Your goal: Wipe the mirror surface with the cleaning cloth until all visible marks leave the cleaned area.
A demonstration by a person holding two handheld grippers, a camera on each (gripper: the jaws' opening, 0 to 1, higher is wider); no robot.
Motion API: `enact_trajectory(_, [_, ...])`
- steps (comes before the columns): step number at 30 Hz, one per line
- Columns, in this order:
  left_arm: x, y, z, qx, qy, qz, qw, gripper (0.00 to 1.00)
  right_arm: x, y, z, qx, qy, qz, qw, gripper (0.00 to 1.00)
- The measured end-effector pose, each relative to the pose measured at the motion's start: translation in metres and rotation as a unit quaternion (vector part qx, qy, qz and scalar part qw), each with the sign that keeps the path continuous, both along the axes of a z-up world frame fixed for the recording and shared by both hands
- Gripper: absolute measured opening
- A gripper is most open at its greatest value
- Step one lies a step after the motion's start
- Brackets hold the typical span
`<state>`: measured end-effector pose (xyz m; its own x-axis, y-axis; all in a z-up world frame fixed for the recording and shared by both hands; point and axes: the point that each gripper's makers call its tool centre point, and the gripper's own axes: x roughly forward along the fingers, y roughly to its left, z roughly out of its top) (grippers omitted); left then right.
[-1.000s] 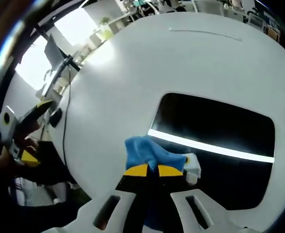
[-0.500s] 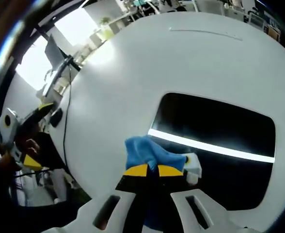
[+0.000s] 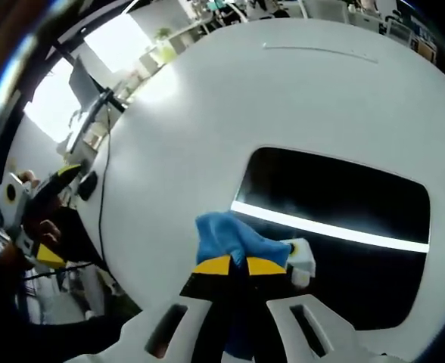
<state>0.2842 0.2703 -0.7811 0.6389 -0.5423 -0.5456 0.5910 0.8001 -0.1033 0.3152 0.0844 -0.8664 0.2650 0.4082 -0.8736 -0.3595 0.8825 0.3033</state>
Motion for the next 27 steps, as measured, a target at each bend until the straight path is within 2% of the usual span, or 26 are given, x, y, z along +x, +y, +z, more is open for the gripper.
enact_trajectory(27, [-0.008,0.004,-0.004,-0.01,0.008,0.012,0.9998,1.0,0.035,0.005,0.0,-0.002,-0.013,0.002,0.9999,0.0])
